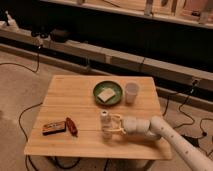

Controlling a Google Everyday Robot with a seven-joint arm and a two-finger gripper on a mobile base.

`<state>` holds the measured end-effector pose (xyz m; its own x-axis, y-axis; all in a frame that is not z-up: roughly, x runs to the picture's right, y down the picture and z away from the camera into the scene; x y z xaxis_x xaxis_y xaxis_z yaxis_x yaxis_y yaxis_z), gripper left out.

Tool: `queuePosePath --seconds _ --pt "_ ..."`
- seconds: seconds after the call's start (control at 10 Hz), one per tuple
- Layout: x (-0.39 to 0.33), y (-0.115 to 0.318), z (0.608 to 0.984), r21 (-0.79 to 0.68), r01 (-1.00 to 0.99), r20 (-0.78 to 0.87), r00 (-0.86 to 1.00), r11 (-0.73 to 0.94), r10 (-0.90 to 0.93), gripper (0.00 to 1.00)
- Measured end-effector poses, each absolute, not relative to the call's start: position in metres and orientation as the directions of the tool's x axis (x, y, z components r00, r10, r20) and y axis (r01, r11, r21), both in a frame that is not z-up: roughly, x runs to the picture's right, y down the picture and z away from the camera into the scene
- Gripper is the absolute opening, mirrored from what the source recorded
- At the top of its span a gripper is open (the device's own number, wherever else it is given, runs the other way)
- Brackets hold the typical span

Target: Stand the bottle upright

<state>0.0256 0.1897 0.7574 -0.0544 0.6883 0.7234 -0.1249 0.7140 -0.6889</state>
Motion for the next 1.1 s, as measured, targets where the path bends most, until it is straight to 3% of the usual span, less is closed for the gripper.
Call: queuePosePath --seconds 0.7,1.1 --pt "0.032 0.190 0.761 -0.680 -0.113 0.729 0.000 0.724 0.685 0.80" --pt "0.044 0.180 0.749 -0.666 -0.027 0.737 0.133 0.746 0.663 0.80"
